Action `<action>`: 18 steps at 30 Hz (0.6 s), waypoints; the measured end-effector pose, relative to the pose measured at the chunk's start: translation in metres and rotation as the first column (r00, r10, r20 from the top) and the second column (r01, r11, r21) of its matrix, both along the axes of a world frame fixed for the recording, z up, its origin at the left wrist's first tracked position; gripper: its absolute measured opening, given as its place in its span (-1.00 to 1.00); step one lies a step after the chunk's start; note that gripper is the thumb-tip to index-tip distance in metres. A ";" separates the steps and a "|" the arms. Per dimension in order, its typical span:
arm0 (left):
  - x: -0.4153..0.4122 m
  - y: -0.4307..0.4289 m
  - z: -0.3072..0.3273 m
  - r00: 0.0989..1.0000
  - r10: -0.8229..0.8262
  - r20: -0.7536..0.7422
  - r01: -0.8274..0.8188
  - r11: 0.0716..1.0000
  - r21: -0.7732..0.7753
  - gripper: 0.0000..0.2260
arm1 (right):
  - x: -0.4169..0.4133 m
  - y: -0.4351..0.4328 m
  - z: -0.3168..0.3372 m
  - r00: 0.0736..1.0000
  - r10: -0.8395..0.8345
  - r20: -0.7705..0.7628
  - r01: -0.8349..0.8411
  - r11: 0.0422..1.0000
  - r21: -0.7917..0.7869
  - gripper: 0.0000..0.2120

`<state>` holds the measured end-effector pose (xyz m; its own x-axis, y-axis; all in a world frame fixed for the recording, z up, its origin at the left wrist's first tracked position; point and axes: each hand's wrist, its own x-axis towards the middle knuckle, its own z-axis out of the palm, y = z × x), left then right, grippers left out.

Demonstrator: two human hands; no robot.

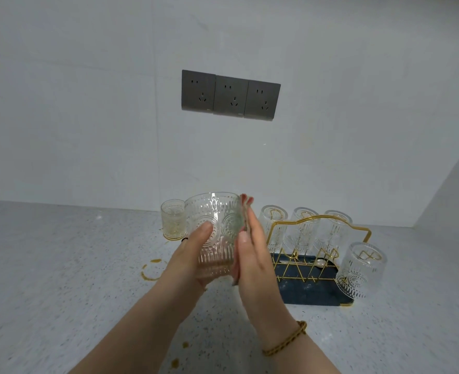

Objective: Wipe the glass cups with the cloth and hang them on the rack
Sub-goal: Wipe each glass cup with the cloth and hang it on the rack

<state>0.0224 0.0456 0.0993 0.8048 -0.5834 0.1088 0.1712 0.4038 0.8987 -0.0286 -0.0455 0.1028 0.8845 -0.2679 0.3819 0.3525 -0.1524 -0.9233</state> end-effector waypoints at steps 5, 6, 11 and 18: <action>0.000 0.004 -0.002 0.999 -0.031 0.010 0.030 0.997 0.076 -0.59 | 0.008 0.014 -0.019 0.947 -0.125 0.296 0.280 0.774 -0.569 -0.55; 0.001 0.003 -0.002 1.000 -0.010 0.019 0.009 0.999 0.052 -0.62 | 0.009 0.011 -0.017 0.945 -0.130 0.301 0.284 0.783 -0.554 -0.55; 0.006 0.004 -0.006 0.994 0.096 0.054 -0.100 0.991 0.086 -0.39 | 0.008 -0.003 -0.002 0.996 0.060 -0.063 -0.055 0.996 0.067 -0.69; 0.011 0.006 -0.008 0.989 0.126 0.079 -0.138 0.977 0.164 -0.04 | 0.006 0.015 -0.016 0.960 -0.118 0.256 0.229 0.857 -0.462 -0.54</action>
<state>0.0337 0.0518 0.0912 0.8702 -0.4870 0.0747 0.0631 0.2604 0.9634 -0.0224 -0.0306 0.0865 0.7247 -0.1428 0.6741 0.4550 -0.6355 -0.6238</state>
